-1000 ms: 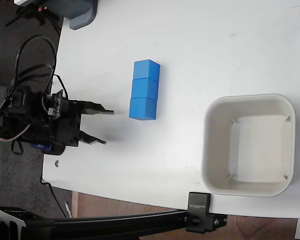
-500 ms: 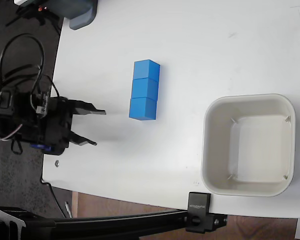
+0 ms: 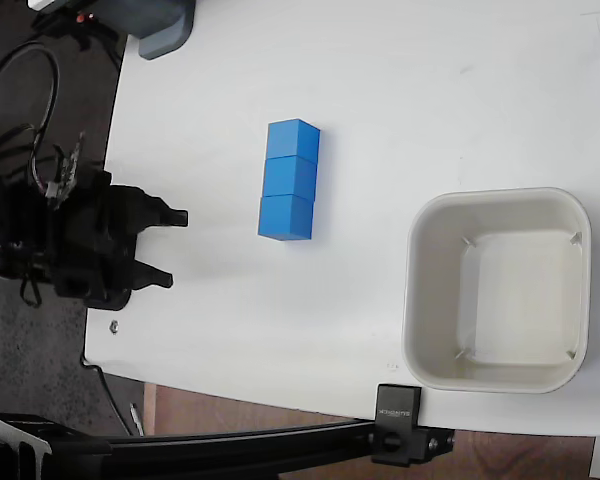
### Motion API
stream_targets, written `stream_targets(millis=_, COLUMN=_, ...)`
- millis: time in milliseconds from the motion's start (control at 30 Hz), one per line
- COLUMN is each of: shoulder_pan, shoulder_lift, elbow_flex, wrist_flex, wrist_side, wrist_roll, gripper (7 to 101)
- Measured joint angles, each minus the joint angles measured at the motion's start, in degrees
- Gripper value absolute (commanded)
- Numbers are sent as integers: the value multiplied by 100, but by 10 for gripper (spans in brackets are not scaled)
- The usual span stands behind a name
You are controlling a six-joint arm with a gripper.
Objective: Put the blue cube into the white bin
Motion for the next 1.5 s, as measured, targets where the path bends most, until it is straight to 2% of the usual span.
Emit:
stream_targets(millis=133, shoulder_pan=-141, shoulder_lift=-686, elbow_flex=-606, wrist_flex=501, wrist_side=264, wrist_roll=-334, gripper=1005)
stream_targets(millis=300, shoulder_pan=-167, shoulder_lift=-1134, elbow_flex=-1134, wrist_flex=756, wrist_side=387, wrist_roll=-738, gripper=1005)
stream_targets(millis=433, shoulder_pan=-158, shoulder_lift=-1283, elbow_flex=-1354, wrist_flex=1081, wrist_side=369, wrist_roll=-1538, gripper=1005)
stream_targets(millis=667, shoulder_pan=-193, shoulder_lift=-1266, elbow_flex=-1090, wrist_flex=949, wrist_side=369, wrist_roll=-3287, gripper=1003)
stream_targets(millis=767, shoulder_pan=-229, shoulder_lift=-1318, elbow_flex=-976, wrist_flex=914, wrist_side=580, wrist_roll=-3911, gripper=1003)
stream_targets(millis=900, shoulder_pan=-105, shoulder_lift=-1459, elbow_flex=-905, wrist_flex=791, wrist_side=545, wrist_roll=-4271, gripper=1003)
stream_targets(millis=1100, shoulder_pan=202, shoulder_lift=-2092, elbow_flex=-976, wrist_flex=914, wrist_side=149, wrist_roll=-5133, gripper=1003)
stream_targets(millis=1200, shoulder_pan=79, shoulder_lift=-2575, elbow_flex=-1266, wrist_flex=1081, wrist_side=167, wrist_roll=-5256, gripper=1003)
stream_targets(millis=1367, shoulder_pan=-466, shoulder_lift=-3085, elbow_flex=-1740, wrist_flex=1336, wrist_side=615, wrist_roll=-4966, gripper=1003)
stream_targets(millis=1500, shoulder_pan=-589, shoulder_lift=-3331, elbow_flex=-1986, wrist_flex=1301, wrist_side=721, wrist_roll=-4983, gripper=1003)
